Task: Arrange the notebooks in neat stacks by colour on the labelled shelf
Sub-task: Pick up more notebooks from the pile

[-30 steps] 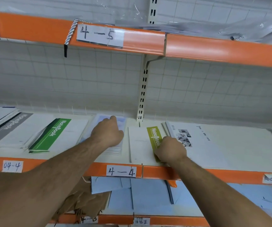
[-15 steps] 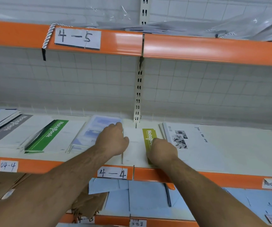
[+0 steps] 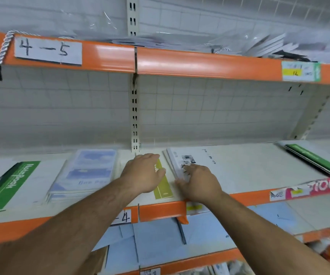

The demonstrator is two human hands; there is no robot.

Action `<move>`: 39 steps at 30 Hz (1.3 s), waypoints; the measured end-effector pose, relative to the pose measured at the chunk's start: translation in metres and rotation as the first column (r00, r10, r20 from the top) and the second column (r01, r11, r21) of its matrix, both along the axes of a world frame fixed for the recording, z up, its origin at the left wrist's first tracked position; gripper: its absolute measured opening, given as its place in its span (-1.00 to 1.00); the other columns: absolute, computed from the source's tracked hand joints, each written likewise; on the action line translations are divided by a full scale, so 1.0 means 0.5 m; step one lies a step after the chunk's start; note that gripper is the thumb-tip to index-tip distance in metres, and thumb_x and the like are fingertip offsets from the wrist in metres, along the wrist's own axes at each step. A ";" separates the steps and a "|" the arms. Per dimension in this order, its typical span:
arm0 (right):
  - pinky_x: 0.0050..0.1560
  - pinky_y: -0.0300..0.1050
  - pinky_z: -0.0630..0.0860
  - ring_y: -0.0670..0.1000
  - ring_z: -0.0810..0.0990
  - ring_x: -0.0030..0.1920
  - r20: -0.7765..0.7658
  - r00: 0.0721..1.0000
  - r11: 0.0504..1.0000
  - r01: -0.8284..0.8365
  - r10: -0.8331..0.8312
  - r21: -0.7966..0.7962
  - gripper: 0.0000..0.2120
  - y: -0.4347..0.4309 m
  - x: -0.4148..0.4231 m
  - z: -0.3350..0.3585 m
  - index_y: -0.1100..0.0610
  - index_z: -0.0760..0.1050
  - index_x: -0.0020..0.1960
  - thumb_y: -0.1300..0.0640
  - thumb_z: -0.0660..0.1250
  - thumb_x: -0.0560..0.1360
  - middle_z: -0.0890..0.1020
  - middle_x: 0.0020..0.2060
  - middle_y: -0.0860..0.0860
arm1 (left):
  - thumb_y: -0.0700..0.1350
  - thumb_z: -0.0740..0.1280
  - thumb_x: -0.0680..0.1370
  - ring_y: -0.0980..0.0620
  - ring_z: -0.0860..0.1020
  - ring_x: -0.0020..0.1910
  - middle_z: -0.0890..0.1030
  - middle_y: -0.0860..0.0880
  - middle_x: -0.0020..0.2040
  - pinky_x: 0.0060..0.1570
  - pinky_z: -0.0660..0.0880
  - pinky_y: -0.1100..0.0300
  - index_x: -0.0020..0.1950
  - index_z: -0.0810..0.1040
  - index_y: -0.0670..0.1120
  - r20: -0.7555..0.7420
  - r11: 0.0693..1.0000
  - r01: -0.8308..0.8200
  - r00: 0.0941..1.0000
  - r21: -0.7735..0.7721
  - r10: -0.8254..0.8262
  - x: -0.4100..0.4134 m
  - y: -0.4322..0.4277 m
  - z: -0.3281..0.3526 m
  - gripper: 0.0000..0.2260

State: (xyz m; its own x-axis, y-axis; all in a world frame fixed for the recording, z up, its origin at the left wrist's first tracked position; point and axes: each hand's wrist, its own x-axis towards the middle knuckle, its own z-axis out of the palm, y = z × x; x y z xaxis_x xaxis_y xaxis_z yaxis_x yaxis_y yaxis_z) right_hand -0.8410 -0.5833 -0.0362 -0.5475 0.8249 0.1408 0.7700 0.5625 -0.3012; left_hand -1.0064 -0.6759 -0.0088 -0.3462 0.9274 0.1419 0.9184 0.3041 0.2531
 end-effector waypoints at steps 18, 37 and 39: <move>0.47 -0.01 0.22 0.04 0.11 0.57 0.051 0.921 0.918 0.390 -0.387 -0.073 -0.26 -0.163 0.162 0.015 0.09 0.20 0.58 -0.31 0.20 0.56 0.22 0.57 0.04 | 0.19 0.15 0.64 -0.01 0.19 0.55 0.22 0.00 0.59 0.50 0.14 0.13 0.61 0.17 -0.02 -0.017 0.886 0.462 0.886 -0.024 -0.463 0.092 0.019 -0.035 -0.42; 0.45 0.02 0.27 0.03 0.17 0.56 0.057 0.818 0.815 0.575 -0.572 -0.079 -0.25 -0.211 0.503 0.015 0.08 0.22 0.57 -0.34 0.22 0.54 0.31 0.53 0.07 | 0.16 0.14 0.65 -0.05 0.27 0.49 0.32 -0.01 0.53 0.44 0.23 0.04 0.58 0.20 0.00 -0.008 0.745 0.658 0.749 -0.107 -0.663 0.437 0.067 -0.037 -0.47; 0.46 0.03 0.25 0.04 0.16 0.56 0.063 0.825 0.821 0.565 -0.561 -0.088 -0.25 -0.198 0.554 0.017 0.07 0.21 0.58 -0.34 0.22 0.54 0.27 0.55 0.05 | 0.19 0.14 0.64 -0.05 0.25 0.51 0.28 0.02 0.56 0.46 0.22 0.02 0.60 0.18 0.03 0.012 0.750 0.653 0.755 -0.106 -0.656 0.486 0.086 -0.042 -0.44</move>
